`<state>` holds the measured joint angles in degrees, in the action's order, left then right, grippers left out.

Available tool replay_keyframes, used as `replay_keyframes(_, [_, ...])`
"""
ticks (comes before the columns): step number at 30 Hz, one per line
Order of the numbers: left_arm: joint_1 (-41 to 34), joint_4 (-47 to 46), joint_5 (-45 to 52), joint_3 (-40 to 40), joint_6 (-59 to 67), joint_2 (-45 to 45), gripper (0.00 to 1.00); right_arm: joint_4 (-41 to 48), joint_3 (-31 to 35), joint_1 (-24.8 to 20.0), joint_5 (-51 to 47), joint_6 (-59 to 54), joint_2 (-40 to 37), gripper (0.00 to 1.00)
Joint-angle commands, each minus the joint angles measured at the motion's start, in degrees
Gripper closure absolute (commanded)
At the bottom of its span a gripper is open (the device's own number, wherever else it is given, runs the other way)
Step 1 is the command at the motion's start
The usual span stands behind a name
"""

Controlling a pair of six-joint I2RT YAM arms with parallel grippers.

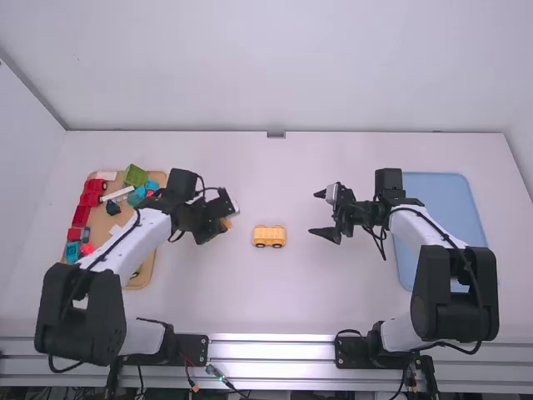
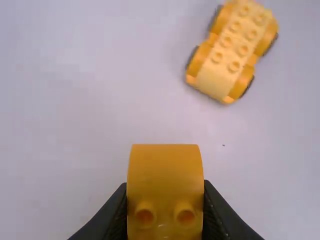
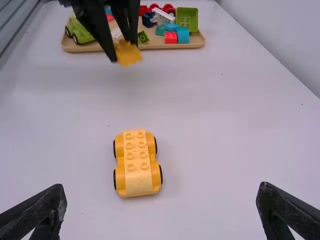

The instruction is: Assemble lego blocks to make yellow taxi

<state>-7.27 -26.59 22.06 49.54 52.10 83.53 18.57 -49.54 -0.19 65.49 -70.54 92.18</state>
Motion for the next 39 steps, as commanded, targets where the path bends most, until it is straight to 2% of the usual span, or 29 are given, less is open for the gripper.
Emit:
replay_keyframes(1, [-1.75, 0.52, -0.42, 0.13, 12.66, 3.26, 0.99, 0.13, -1.22, -0.24, 1.07, 0.0, -1.22, 0.01])
replay_keyframes(4, [-2.82, -0.28, -4.07, 1.84, 19.26, 8.37, 0.99, 0.11, -1.22, -0.24, 2.08, -0.02, -1.22, 0.01])
replay_keyframes(9, [-2.73, -5.03, -3.65, 5.57, 30.29, 14.27, 0.98, 0.15, -1.22, -1.03, 2.16, 0.02, -1.22, 0.01])
replay_keyframes(19, [-2.47, 1.25, -5.2, 5.73, 30.88, 19.41, 0.96, 0.15, -1.22, -0.81, 2.16, 0.0, -1.22, 0.01])
replay_keyframes(21, [-2.6, 1.55, -5.11, 5.66, 30.86, 19.89, 0.93, 0.11, -1.22, -0.87, 2.19, 0.0, -1.22, 0.01])
replay_keyframes(26, [-2.36, 1.86, -4.68, 5.68, 29.77, 20.52, 0.77, 0.13, -1.22, -0.96, 2.19, 0.02, -1.22, 0.01])
replay_keyframes(30, [-2.54, 2.23, -3.65, 5.68, 28.5, 20.52, 0.72, 0.13, -1.22, -0.79, 2.16, 0.0, -1.22, 0.01])
replay_keyframes(34, [-2.62, 1.81, -3.26, 5.66, 28.3, 20.52, 0.64, 0.13, -1.22, -0.94, 2.14, 0.0, -1.22, 0.01])
replay_keyframes(36, [-2.34, 1.6, -3.13, 5.66, 28.26, 20.52, 0.56, 0.11, -1.22, -0.94, 2.16, 0.0, -1.22, 0.01])
replay_keyframes(39, [-2.6, 1.55, -3.04, 5.66, 28.26, 20.52, 0.52, 0.13, -1.22, -0.94, 2.14, 0.02, -1.22, 0.01])
